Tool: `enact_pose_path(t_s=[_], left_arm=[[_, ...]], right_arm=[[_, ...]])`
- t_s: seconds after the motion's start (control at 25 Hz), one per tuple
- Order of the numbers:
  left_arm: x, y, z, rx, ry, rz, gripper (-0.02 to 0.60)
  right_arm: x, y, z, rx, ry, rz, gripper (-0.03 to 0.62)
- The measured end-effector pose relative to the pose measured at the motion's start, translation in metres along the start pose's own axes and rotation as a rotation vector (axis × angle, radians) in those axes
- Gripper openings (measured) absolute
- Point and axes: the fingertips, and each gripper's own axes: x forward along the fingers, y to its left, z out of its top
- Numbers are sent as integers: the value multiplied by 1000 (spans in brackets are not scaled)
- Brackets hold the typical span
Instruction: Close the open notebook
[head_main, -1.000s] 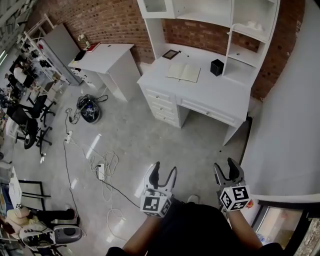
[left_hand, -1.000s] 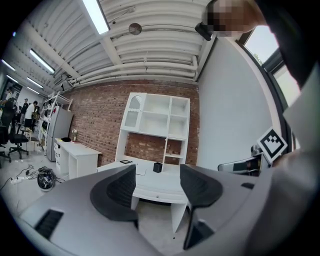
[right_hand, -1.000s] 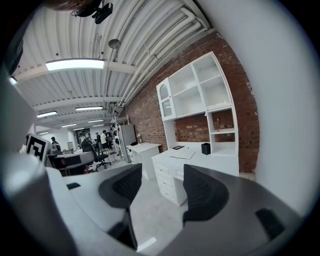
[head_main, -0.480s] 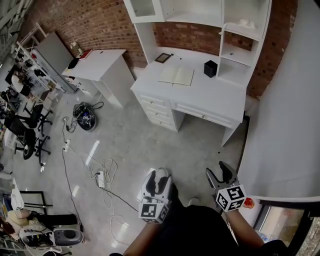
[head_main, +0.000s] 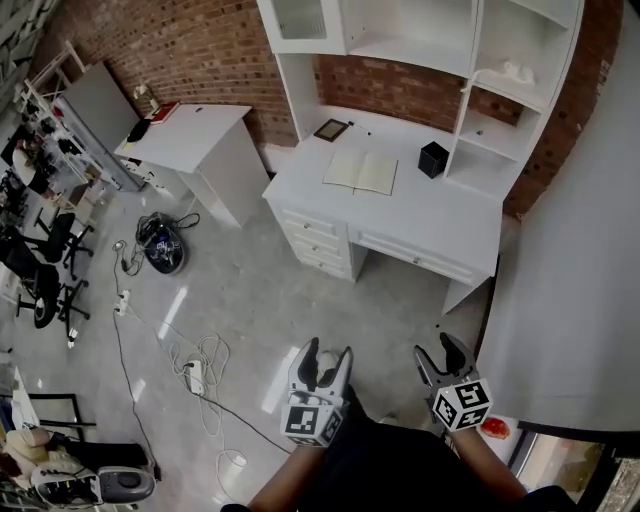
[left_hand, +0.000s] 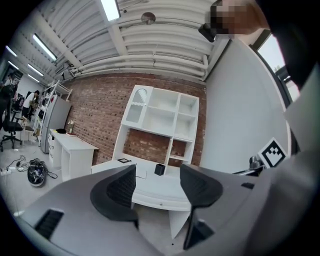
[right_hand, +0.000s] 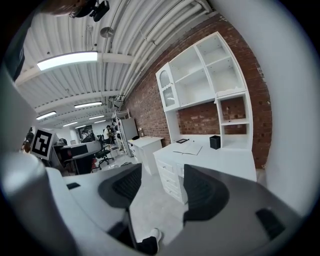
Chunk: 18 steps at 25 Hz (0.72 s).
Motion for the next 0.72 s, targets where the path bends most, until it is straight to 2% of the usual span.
enact_pose_path(t_s=[0.4,0.72], left_arm=[[73,108,49,2,-23,-3,255],[136,195,61,-20,48,-73,255]], right_arm=[[126,17,65,-35,53,-6,241],[232,38,91,-34,111,-19,242]])
